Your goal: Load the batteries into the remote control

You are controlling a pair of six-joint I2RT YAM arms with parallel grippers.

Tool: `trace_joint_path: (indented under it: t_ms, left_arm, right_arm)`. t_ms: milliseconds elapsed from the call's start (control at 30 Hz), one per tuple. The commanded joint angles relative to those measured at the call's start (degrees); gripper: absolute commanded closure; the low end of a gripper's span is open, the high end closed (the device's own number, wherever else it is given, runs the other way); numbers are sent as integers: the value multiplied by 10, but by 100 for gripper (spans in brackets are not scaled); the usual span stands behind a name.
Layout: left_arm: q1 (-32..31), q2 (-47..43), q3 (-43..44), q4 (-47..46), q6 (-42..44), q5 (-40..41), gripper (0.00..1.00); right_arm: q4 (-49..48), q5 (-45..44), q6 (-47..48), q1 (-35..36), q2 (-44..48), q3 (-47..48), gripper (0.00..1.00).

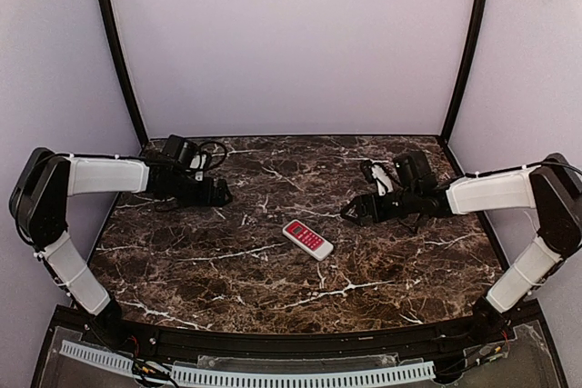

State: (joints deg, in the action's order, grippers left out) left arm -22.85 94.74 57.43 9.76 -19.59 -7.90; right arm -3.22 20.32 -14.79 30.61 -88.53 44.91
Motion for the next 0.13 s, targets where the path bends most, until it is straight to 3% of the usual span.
trace_joint_path:
  t_ms: [0, 100]
  left_arm:
    - [-6, -22, -7, -32, -6, 6, 0]
    - [-6, -28, -3, -48, 2, 7, 0]
  right_arm:
    - [-88, 29, -28, -2, -10, -2, 1]
    - [-86, 39, -23, -2, -16, 16, 2]
